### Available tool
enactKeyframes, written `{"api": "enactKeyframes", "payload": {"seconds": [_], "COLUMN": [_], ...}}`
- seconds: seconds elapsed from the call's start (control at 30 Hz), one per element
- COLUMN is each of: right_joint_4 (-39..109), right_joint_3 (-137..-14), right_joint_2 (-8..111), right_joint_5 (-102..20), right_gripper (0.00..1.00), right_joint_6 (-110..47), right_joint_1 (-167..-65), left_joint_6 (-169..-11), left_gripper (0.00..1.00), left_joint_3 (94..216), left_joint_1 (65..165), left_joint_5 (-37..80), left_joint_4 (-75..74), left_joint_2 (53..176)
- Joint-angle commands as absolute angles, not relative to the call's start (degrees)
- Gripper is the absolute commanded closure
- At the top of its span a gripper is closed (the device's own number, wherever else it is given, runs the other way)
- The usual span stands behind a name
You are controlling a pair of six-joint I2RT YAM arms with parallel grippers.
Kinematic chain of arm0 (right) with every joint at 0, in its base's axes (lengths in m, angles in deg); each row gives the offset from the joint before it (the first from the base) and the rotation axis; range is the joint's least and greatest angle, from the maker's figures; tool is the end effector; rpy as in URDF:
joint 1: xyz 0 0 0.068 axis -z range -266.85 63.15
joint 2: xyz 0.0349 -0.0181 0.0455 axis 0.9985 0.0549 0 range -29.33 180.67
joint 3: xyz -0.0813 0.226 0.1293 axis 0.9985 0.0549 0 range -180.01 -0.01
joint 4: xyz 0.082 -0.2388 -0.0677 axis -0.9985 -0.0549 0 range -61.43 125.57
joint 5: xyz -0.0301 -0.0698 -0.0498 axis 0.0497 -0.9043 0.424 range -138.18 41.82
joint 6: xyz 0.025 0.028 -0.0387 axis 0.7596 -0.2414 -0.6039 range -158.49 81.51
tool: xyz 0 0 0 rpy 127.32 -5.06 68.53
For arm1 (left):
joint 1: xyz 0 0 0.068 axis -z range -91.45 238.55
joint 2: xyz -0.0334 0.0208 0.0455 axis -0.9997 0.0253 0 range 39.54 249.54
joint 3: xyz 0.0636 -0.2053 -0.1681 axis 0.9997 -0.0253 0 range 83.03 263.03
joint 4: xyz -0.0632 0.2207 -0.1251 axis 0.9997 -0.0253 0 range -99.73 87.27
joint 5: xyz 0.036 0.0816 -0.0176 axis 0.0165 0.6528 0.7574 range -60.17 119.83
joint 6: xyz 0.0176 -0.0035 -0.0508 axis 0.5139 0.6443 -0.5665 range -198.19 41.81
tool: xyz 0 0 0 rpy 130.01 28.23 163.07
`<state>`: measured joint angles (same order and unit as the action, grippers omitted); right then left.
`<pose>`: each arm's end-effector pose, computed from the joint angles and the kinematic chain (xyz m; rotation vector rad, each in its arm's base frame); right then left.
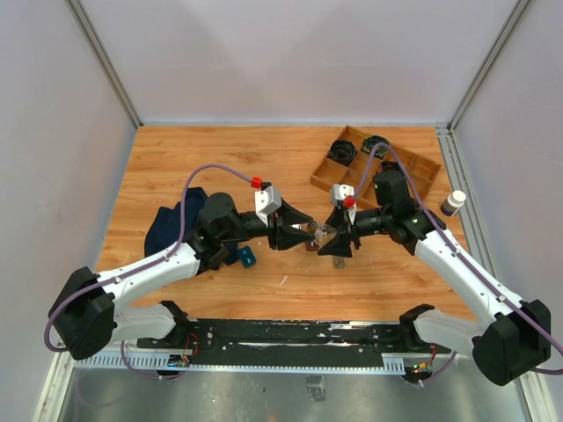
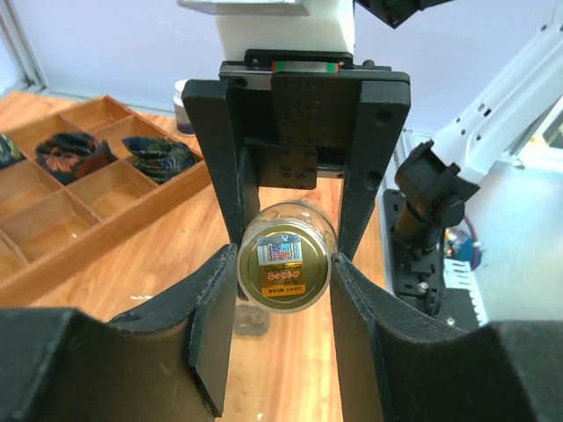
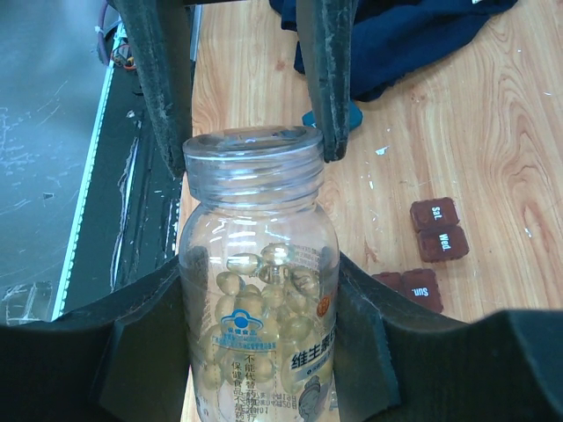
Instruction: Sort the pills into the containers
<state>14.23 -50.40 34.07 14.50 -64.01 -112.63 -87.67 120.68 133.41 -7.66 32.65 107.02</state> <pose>0.1921 0.1278 0.3019 -1.3823 1.4584 1.1671 0.1711 -0.2008 0.2975 1.0049 1.2774 -1.2257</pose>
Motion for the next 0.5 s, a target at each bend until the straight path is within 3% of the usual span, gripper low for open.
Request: {"api": "enactKeyframes", "payload": {"seconds": [0.0, 0.2, 0.37, 0.47], "right_joint_4": [19.2, 18.8, 18.5, 18.5], "right_joint_3": [-51.1, -51.2, -51.3, -51.3], "right_joint_2": [32.4, 32.4, 32.2, 32.1], "right_joint_5": [18.4, 18.4, 18.3, 18.3], "right_gripper": [0.99, 0.99, 0.99, 0.99], "right_joint_6": [-63.5, -64.1, -64.4, -64.4], "right_joint_1": [-112.0, -112.0, -111.9, -111.9], "left_joint_6": [-75.1, -71.8, -76.0, -78.4], "left_gripper": [0.78, 0.71, 0.39, 0.28], "left_joint_3": [123.4, 125.7, 125.8, 125.0], "left_joint_1": [133.6, 131.6, 131.4, 131.4], "left_joint_5": [-16.0, -17.7, -14.0, -11.6], "left_joint_4": [22.7, 22.2, 24.9, 26.4], "left_joint_2": [109.5, 110.7, 109.3, 108.1]}}
